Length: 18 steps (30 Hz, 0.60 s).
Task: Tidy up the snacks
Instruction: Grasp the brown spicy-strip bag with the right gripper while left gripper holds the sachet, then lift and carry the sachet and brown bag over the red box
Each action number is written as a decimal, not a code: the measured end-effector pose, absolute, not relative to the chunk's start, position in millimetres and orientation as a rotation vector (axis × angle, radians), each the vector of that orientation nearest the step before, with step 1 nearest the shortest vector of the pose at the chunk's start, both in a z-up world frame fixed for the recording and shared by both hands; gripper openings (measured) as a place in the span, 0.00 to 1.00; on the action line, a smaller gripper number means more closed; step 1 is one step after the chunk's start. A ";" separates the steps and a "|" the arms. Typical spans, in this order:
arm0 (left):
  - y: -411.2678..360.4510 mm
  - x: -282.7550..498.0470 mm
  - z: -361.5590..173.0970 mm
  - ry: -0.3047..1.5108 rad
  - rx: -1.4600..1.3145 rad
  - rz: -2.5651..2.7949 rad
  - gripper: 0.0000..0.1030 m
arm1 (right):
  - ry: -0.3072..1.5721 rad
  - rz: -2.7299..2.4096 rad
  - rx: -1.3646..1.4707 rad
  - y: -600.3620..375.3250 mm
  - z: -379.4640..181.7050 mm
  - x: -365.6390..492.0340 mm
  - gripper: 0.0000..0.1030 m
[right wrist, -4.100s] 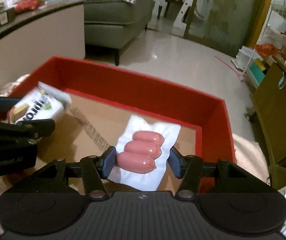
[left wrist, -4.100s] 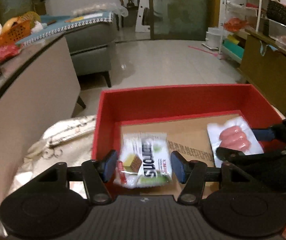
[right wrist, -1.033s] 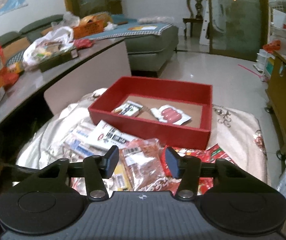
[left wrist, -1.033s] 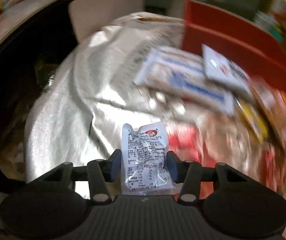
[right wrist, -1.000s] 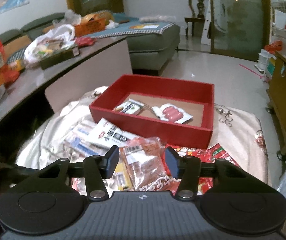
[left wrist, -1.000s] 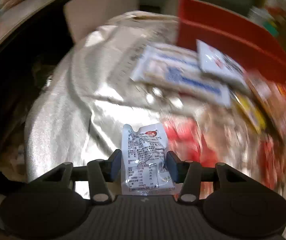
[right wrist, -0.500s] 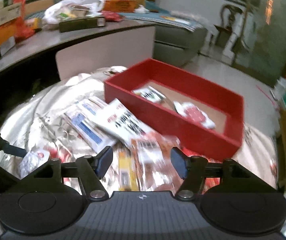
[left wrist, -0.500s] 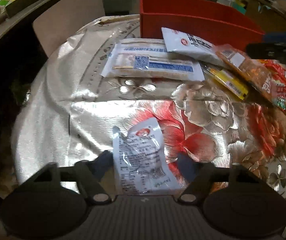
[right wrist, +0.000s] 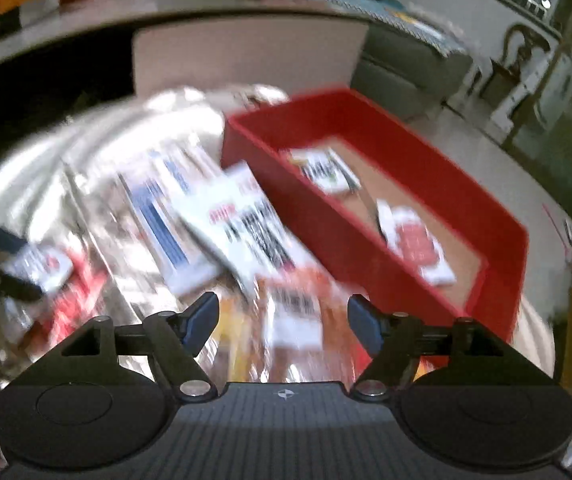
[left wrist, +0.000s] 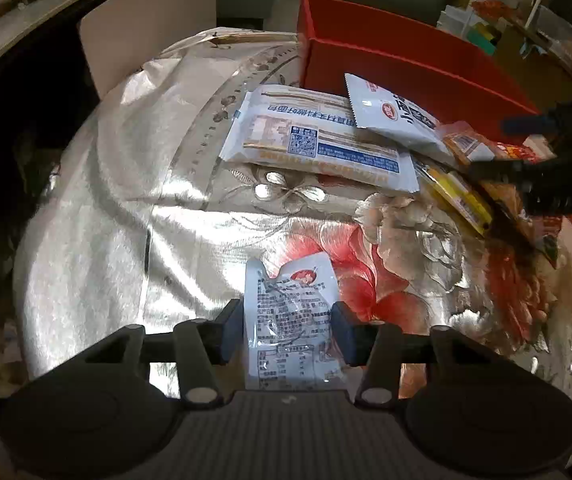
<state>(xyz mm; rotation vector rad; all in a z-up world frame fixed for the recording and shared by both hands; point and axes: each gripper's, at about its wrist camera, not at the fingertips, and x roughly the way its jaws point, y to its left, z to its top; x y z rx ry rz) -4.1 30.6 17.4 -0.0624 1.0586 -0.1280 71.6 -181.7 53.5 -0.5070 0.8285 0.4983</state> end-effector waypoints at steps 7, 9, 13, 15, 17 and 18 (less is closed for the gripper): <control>27.0 -1.7 15.6 1.051 -0.065 -0.134 0.63 | 0.862 0.463 -0.410 -190.8 30.0 87.7 0.70; 24.9 -1.1 14.9 1.048 -0.062 -0.141 0.64 | 0.873 0.462 -0.369 -196.6 32.1 88.9 0.56; 25.6 1.5 16.8 1.051 -0.065 -0.142 0.52 | 0.909 0.455 -0.288 -209.5 37.9 83.7 0.50; 32.2 2.4 18.7 1.044 -0.084 -0.142 0.45 | 0.921 0.457 -0.240 -213.3 42.3 77.2 0.47; 38.9 1.8 18.9 1.041 -0.121 -0.145 0.43 | 0.916 0.467 -0.226 -211.8 47.9 68.2 0.45; 41.0 1.0 19.2 1.039 -0.125 -0.141 0.38 | 0.913 0.471 -0.221 -209.2 51.0 63.5 0.44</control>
